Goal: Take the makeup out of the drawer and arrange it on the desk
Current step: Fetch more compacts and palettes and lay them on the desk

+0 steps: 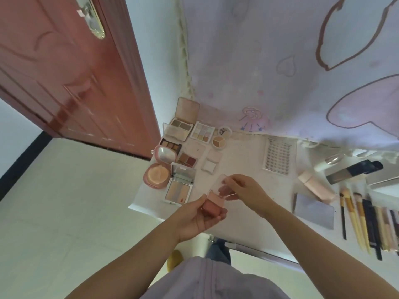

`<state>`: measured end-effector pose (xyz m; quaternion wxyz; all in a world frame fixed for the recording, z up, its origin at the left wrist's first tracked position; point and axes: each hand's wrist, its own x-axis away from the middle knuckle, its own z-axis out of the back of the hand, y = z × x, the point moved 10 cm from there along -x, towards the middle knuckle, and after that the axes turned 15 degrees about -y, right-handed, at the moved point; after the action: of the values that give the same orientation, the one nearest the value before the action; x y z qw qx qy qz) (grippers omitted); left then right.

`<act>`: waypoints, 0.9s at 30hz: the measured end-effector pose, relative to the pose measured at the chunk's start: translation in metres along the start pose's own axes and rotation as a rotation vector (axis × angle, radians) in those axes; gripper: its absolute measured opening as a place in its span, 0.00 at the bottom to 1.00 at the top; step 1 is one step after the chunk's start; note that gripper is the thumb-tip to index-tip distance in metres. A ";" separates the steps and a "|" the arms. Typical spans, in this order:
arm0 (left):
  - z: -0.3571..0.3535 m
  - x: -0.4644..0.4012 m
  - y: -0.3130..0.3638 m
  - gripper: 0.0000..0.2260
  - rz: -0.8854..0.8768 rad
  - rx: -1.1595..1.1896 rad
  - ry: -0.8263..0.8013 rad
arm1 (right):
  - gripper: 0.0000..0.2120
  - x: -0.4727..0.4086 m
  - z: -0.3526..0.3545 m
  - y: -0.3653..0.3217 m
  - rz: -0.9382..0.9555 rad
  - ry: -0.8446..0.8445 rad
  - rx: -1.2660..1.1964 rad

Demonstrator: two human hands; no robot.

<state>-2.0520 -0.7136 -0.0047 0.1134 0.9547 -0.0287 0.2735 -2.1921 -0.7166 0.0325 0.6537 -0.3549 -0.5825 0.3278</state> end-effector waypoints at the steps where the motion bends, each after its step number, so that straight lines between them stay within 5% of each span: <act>1: 0.006 0.002 -0.002 0.20 -0.004 0.017 0.021 | 0.09 -0.005 -0.003 0.004 -0.015 0.030 0.034; 10: 0.050 0.017 0.008 0.13 -0.178 0.130 0.305 | 0.04 -0.036 -0.024 -0.002 0.028 0.134 0.203; 19: 0.055 0.029 0.009 0.12 -0.226 0.222 0.407 | 0.07 -0.043 -0.037 -0.012 0.116 0.164 0.546; 23: 0.047 0.034 0.014 0.07 -0.144 0.063 0.399 | 0.13 -0.040 -0.038 -0.013 0.085 0.086 0.524; 27: -0.001 0.018 0.005 0.10 0.198 -0.418 0.234 | 0.16 -0.011 0.021 -0.013 0.067 0.182 0.424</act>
<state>-2.0378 -0.7181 0.0070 0.2837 0.8649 -0.1646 0.3799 -2.2134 -0.7309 0.0395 0.7522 -0.2567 -0.4273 0.4310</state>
